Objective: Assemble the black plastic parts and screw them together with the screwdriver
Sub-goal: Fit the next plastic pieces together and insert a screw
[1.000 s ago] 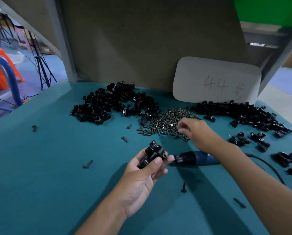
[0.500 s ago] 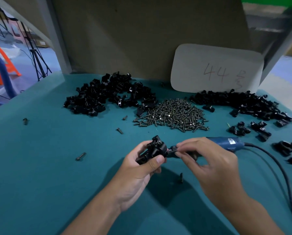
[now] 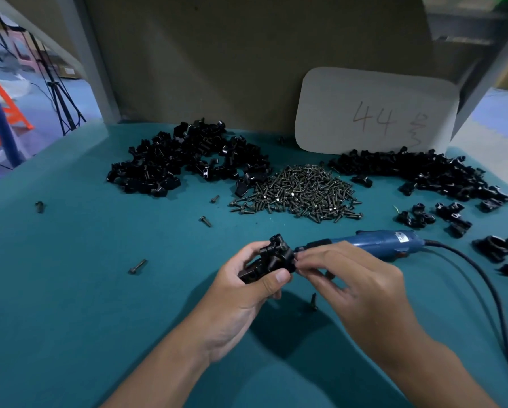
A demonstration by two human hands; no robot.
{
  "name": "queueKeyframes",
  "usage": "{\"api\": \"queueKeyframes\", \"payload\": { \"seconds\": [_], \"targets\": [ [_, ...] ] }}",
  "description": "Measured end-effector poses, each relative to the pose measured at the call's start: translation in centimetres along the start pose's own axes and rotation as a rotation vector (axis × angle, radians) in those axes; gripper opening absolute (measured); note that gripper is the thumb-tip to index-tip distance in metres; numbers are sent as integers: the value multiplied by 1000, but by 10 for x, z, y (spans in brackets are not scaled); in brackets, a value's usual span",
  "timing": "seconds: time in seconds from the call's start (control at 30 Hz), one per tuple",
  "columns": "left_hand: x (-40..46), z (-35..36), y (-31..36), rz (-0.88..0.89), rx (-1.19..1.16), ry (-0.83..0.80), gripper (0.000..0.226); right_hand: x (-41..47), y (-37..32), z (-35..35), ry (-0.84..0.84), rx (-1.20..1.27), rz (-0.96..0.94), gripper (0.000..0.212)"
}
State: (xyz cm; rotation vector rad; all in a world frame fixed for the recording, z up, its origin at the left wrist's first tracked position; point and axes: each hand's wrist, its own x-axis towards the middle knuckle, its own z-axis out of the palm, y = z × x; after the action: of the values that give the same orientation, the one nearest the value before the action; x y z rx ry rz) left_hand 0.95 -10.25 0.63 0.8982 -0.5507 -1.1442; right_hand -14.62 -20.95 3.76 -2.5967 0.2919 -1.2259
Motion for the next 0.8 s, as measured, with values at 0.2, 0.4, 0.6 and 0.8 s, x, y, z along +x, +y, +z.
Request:
{"api": "queueKeyframes", "payload": {
  "seconds": [0.2, 0.4, 0.6, 0.8],
  "targets": [
    [0, 0, 1, -1, -9, 6, 54, -2, 0, -1, 14, -4, 74, 14],
    [-2, 4, -2, 0, 31, -40, 48, -1, -1, 3, -48, 42, 197, 9],
    [-2, 3, 2, 13, 35, 5, 51, -5, 3, 3, -140, 57, 217, 11],
    [-4, 4, 0, -7, 106, 1, 52, -8, 7, 5, -225, -15, 254, 18]
  ]
}}
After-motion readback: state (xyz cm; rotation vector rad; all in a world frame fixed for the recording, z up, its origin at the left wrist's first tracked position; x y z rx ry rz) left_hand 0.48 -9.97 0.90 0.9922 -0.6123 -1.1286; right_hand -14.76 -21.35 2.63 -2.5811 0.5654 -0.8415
